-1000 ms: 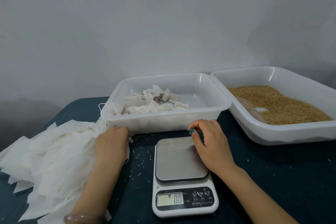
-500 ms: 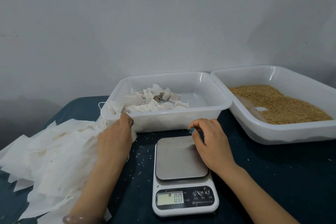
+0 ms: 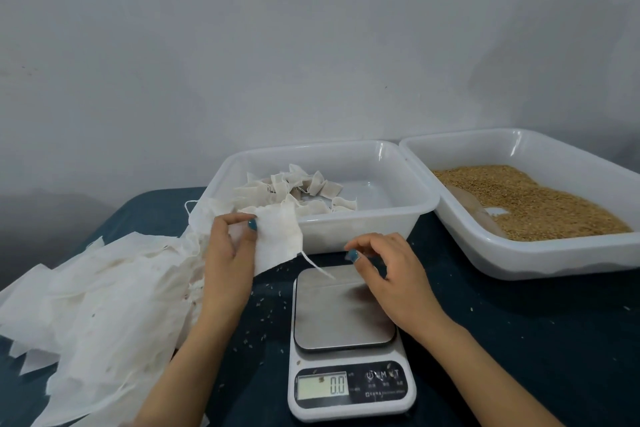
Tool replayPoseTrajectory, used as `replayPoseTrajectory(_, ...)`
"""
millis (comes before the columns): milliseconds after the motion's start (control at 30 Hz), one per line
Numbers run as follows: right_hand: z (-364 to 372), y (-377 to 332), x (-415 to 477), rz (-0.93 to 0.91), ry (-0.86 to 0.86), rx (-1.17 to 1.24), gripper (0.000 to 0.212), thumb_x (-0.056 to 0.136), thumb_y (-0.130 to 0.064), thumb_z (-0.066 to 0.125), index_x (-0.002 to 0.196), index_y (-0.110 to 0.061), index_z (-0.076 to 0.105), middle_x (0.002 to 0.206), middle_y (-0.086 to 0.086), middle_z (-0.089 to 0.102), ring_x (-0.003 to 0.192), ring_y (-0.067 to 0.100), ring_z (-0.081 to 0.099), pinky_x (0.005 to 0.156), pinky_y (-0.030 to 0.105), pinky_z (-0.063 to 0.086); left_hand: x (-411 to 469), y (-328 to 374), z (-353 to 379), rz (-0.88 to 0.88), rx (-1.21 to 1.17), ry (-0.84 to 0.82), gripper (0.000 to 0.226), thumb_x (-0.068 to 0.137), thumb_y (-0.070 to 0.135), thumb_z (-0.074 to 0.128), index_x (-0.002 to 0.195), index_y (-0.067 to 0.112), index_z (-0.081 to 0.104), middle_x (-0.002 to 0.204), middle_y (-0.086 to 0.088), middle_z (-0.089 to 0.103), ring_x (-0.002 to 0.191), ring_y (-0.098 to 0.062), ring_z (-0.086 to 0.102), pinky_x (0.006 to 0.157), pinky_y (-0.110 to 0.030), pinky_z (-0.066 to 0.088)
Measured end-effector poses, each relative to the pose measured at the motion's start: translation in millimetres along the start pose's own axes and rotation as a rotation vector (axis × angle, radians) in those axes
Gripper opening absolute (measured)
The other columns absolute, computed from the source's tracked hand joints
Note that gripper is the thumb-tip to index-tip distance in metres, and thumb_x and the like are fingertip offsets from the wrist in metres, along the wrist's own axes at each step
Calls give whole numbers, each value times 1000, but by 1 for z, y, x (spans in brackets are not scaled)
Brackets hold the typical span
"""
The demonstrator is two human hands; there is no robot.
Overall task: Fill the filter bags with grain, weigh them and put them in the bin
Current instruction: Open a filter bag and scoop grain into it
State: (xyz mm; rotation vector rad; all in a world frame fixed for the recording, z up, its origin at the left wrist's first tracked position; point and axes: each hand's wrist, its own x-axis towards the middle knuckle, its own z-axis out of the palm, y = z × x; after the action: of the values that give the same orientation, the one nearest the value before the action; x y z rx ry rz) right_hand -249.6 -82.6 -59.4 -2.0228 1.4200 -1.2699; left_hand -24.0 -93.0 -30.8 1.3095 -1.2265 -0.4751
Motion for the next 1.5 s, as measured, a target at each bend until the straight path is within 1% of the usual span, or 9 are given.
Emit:
replayPoseTrajectory(167, 0, -10, 0, -32, -136, 233, 25, 97, -42, 50, 107, -33, 71, 94, -22, 72, 99, 7, 58, 82, 28, 47, -13, 0, 13, 33, -51, -204, 17, 101, 21, 53, 97, 37, 56, 89, 28, 63, 67, 7, 57, 57, -8, 44)
replayPoseTrajectory(333, -2, -15, 1, 2, -188, 527, 32, 94, -36, 56, 106, -13, 74, 102, 0, 75, 98, 18, 69, 91, 31, 53, -22, 0, 21, 72, -55, -279, 18, 100, 26, 54, 95, 44, 54, 73, 8, 63, 57, -9, 53, 48, -18, 44)
replayPoseTrajectory(533, -8, -20, 2, 36, -160, 560, 22, 89, -29, 61, 100, -15, 74, 93, -4, 76, 87, 9, 70, 82, 19, 52, -22, -4, 20, 74, -38, -247, 24, 101, 24, 51, 95, 47, 53, 76, -9, 58, 54, -15, 47, 46, -26, 39)
replayPoseTrajectory(667, -8, -22, 0, 79, -160, 499, 13, 88, -17, 70, 98, -25, 74, 91, -8, 76, 85, 15, 69, 78, 41, 53, -21, -4, 20, 75, -40, -232, 27, 102, 19, 51, 95, 45, 53, 76, -9, 59, 55, -14, 47, 46, -25, 40)
replayPoseTrajectory(933, -10, -23, 0, 78, -172, 521, 21, 89, -6, 68, 100, -23, 74, 98, -7, 76, 92, 19, 70, 85, 49, 52, -21, -5, 19, 105, 13, -193, 22, 101, 16, 51, 100, 39, 52, 87, 13, 61, 61, -8, 51, 54, -27, 45)
replayPoseTrajectory(1067, -10, -23, 0, 70, -166, 491, 24, 88, -5, 70, 98, -27, 74, 94, -8, 76, 88, 20, 68, 79, 52, 51, -21, -4, 20, 117, 37, -176, 21, 100, 17, 52, 100, 38, 53, 91, 24, 62, 68, -7, 55, 57, -17, 44)
replayPoseTrajectory(1233, -10, -23, 0, 76, -164, 492, 23, 88, -4, 71, 97, -25, 73, 90, -7, 75, 81, 6, 66, 74, 45, 50, -24, -3, 20, 148, 46, -166, 20, 100, 15, 52, 99, 36, 52, 91, 18, 61, 71, -17, 55, 56, -30, 45)
replayPoseTrajectory(1367, -11, -23, 0, 79, -166, 534, 19, 89, -4, 68, 100, -18, 73, 97, -2, 76, 93, 17, 70, 88, 49, 52, -24, -2, 20, 151, 78, -147, 24, 101, 16, 52, 97, 39, 50, 91, 26, 60, 78, -14, 56, 58, -30, 46)
replayPoseTrajectory(1500, -11, -23, 0, 85, -164, 528, 21, 88, -2, 69, 98, -19, 73, 95, -2, 76, 88, 18, 69, 80, 53, 51, -23, -2, 19, 166, 77, -141, 24, 101, 16, 53, 98, 40, 49, 90, 28, 59, 82, -15, 56, 59, -29, 47)
